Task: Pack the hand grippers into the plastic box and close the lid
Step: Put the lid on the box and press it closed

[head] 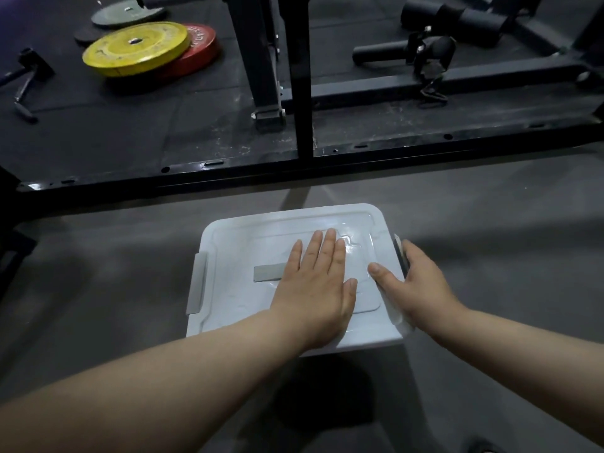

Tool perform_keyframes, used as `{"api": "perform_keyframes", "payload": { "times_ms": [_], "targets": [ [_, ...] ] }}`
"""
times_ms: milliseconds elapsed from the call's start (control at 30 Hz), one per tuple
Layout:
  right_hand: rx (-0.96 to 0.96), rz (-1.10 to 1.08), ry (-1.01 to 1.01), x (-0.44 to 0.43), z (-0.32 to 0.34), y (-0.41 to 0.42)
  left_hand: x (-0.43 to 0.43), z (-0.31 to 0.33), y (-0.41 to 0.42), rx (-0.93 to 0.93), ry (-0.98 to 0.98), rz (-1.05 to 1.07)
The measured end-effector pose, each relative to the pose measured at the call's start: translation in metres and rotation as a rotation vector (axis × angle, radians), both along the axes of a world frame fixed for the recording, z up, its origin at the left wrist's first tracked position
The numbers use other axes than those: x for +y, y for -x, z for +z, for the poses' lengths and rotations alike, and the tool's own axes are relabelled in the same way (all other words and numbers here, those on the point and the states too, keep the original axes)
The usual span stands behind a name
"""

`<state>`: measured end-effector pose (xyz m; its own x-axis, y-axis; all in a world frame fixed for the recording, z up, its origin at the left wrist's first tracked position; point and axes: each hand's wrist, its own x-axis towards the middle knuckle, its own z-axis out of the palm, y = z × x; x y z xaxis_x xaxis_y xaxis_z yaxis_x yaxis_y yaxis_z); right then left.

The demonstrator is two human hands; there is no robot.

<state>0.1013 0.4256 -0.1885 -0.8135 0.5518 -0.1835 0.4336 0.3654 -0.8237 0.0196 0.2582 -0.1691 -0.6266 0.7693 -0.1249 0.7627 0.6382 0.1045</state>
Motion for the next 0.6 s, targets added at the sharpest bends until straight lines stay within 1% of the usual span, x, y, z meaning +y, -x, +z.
{"api": "perform_keyframes", "payload": {
  "times_ms": [67,133,300,367,467,600],
  "targets": [
    [-0.004,0.021,-0.143,-0.006,0.000,0.001,-0.001,-0.001,-0.001,0.014,-0.008,-0.001],
    [0.003,0.015,-0.195,-0.010,0.000,0.000,-0.002,-0.002,-0.001,0.022,-0.008,-0.002],
    [0.040,-0.013,-0.245,-0.018,0.008,-0.003,-0.002,-0.005,0.001,0.031,-0.027,-0.008],
    [0.023,-0.006,-0.273,-0.020,0.009,-0.004,-0.002,-0.005,0.001,0.034,-0.029,-0.012],
    [0.003,0.008,-0.273,-0.022,0.009,-0.004,-0.003,-0.006,0.001,0.031,-0.018,-0.013],
    [0.020,0.026,-0.258,-0.026,0.006,-0.005,-0.004,-0.008,0.000,0.031,-0.038,-0.005]
  ]
}}
